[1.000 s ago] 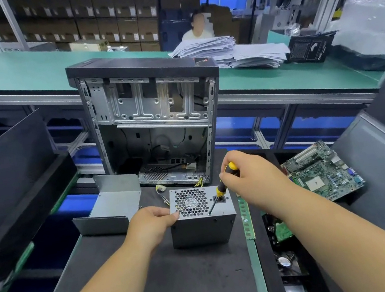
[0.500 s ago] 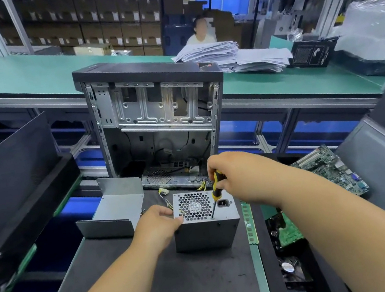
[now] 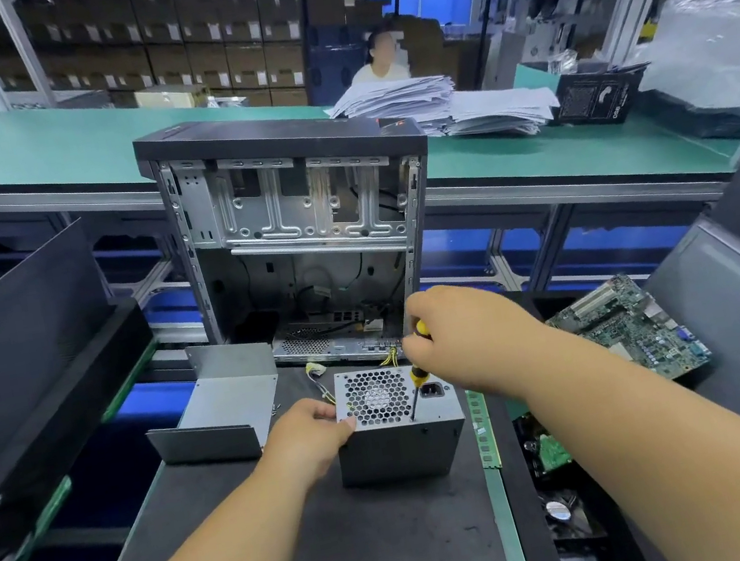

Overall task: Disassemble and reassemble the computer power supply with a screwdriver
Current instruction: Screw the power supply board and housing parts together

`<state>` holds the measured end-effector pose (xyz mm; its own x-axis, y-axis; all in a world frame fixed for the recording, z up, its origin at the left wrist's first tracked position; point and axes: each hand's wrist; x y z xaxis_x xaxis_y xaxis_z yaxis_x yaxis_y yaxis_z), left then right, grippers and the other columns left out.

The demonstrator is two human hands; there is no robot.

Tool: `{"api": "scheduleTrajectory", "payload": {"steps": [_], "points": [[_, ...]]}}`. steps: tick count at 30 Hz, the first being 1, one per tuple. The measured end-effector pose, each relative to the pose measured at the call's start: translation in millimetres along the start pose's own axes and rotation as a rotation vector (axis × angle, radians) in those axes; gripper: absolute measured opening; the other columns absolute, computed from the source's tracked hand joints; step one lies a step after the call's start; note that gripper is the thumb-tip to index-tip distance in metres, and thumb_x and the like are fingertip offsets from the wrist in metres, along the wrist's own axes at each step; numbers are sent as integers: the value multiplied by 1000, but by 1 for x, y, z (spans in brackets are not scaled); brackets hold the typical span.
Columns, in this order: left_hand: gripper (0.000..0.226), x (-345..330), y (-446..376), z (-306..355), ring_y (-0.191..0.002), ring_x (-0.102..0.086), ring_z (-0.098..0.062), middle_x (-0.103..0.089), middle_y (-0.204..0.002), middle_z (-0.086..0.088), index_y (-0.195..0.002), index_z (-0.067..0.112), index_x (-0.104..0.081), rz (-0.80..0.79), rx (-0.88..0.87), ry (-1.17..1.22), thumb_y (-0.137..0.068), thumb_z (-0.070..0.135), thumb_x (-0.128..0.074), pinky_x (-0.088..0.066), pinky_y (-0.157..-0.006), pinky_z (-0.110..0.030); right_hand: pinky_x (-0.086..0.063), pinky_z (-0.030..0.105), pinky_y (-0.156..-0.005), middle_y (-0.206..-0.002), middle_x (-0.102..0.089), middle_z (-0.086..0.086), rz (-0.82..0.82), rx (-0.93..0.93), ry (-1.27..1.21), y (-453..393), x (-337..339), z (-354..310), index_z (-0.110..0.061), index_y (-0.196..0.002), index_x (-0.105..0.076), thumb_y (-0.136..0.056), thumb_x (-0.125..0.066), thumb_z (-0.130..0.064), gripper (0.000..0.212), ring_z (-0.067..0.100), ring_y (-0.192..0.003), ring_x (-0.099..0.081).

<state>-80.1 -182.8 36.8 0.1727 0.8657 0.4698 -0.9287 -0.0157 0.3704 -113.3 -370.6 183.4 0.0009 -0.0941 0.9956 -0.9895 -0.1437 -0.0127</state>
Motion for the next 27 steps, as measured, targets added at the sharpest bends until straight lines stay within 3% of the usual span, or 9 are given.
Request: {"api": "scheduleTrajectory", "payload": {"steps": [3,8,14,17,20,22,24,27], "points": [[23,3,-1,1,-69,-59,-15,-68,-92,3,-94,23,-63,-27,3,-37,-84,41,-73,-42,-56,-23,-43,34,-60,-90,-57,-1,23,100,-15,0,1,-1,-21,-108,-50,-97,-47,-29,14,20,-76,-54],[17,5,-4,3,-59,-55,-13,-69,-82,3,-87,24,-68,-55,-4,-76,-86,41,-71,-38,-51,-20,-33,31,-49,-67,-48,-5,86,39,212,-3,-7,0,-23,-93,-44,-103,-34,-46,28,15,-58,-43],[20,7,-2,8,-49,-45,-14,-62,-70,1,-89,18,-67,-66,31,-87,-86,37,-73,-33,-46,-17,-36,33,-51,-75,-53,1,-58,35,22,-1,4,-1,-19,-93,-41,-97,-44,-31,14,16,-62,-46],[23,7,-2,8,-61,-52,-17,-67,-82,-2,-93,14,-69,-74,32,-69,-85,35,-74,-40,-58,-22,-29,30,-48,-73,-48,-2,-70,-25,133,-4,8,-2,-19,-82,-41,-99,-45,-49,35,13,-61,-43],[26,6,-4,6,-70,-54,-20,-69,-86,-6,-96,10,-69,-85,37,-57,-84,32,-75,-42,-68,-26,-29,27,-47,-65,-49,-1,-2,-104,293,-8,-1,-7,-19,-67,-44,-98,-33,-63,54,17,-56,-45],[27,6,-4,7,-72,-55,-21,-70,-89,-5,-100,11,-68,-94,42,-64,-84,32,-75,-43,-69,-27,-31,27,-48,-62,-51,-2,39,-136,275,-7,-6,-9,-19,-68,-47,-99,-25,-64,59,17,-56,-47],[26,7,-4,9,-75,-58,-21,-71,-95,-6,-101,13,-67,-96,49,-62,-85,32,-75,-44,-70,-27,-31,29,-50,-66,-50,-2,57,-119,171,-4,-9,-7,-18,-81,-47,-100,-27,-59,49,16,-58,-45],[18,7,-2,10,-80,-62,-22,-73,-96,-7,-95,15,-70,-97,49,-55,-85,29,-74,-49,-75,-28,-29,32,-49,-75,-48,-1,30,-1,-57,-1,-7,-3,-19,-98,-42,-96,-44,-33,15,18,-63,-46]]}}
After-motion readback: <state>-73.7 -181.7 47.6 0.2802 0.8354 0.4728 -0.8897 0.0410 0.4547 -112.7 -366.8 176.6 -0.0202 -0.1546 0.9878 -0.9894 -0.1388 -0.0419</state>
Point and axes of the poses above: each hand's wrist, its own y-axis away from the middle knuckle, its own x-axis out of the back of the hand, z = x × y
